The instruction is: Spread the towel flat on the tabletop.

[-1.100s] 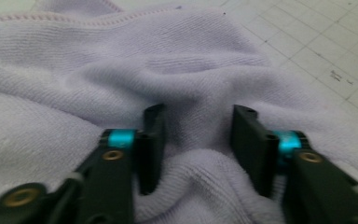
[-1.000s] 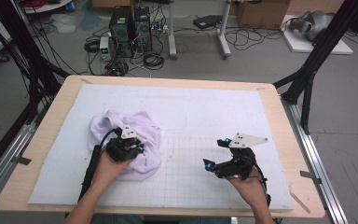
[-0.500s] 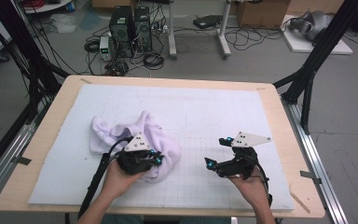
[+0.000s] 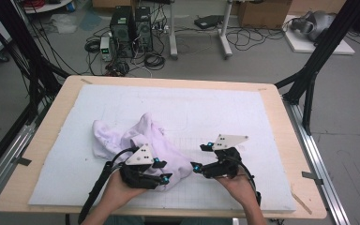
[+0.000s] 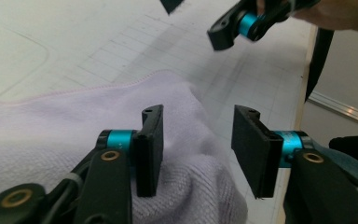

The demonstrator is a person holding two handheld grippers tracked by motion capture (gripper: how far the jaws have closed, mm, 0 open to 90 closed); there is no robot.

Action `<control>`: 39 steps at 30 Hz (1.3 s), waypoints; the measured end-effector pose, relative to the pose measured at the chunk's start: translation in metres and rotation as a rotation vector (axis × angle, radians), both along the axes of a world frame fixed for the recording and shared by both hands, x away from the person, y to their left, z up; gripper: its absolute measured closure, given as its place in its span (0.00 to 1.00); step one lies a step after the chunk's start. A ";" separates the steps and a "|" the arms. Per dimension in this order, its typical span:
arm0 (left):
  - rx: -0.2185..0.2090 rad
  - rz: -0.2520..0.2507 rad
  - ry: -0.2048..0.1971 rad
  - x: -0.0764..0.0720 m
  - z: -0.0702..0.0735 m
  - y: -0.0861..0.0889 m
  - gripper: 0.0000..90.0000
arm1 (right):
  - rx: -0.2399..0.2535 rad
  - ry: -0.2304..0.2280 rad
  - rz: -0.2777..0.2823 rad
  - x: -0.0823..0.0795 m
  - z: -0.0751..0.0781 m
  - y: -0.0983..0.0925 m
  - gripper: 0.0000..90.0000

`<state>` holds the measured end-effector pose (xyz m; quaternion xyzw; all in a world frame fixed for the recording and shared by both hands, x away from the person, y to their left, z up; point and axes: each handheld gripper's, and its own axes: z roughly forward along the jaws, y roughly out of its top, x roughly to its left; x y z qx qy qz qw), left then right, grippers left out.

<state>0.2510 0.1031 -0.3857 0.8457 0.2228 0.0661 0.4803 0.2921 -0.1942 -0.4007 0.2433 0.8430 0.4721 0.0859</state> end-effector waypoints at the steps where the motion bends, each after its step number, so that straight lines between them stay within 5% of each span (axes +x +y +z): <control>1: -0.016 0.008 0.000 0.000 0.003 0.005 0.55 | -0.004 0.014 0.013 0.002 -0.002 0.004 0.35; 4: -0.036 0.042 -0.005 0.000 0.012 0.020 0.49 | -0.007 0.036 0.058 0.007 -0.010 0.016 0.43; 11: -0.041 0.134 -0.040 0.008 0.018 0.048 0.47 | -0.099 0.106 0.114 0.021 -0.037 0.038 0.62; 14: -0.067 0.181 -0.038 0.014 0.017 0.059 0.47 | -0.116 0.107 0.144 0.022 -0.044 0.041 0.77; 15: -0.074 0.196 -0.038 0.015 0.016 0.062 0.47 | -0.108 0.117 0.168 0.022 -0.044 0.039 0.91; 20: -0.053 0.229 -0.042 0.018 0.014 0.070 0.47 | -0.127 0.084 0.171 0.016 -0.041 0.034 0.95; 25: -0.054 0.248 -0.043 0.018 0.011 0.072 0.47 | -0.131 0.024 0.162 -0.004 -0.026 0.008 0.95; 30: -0.096 0.277 -0.040 0.020 0.015 0.079 0.47 | -0.105 0.010 0.151 -0.028 -0.021 -0.023 0.95; 35: -0.093 0.302 -0.042 0.024 0.018 0.086 0.47 | -0.129 0.008 0.171 -0.042 -0.020 -0.033 0.91; 36: -0.091 0.305 -0.044 0.024 0.017 0.086 0.47 | -0.087 0.000 0.167 -0.041 -0.013 -0.034 0.79; 39: -0.089 0.313 -0.041 0.025 0.017 0.088 0.46 | -0.028 0.000 0.161 -0.034 -0.003 -0.034 0.74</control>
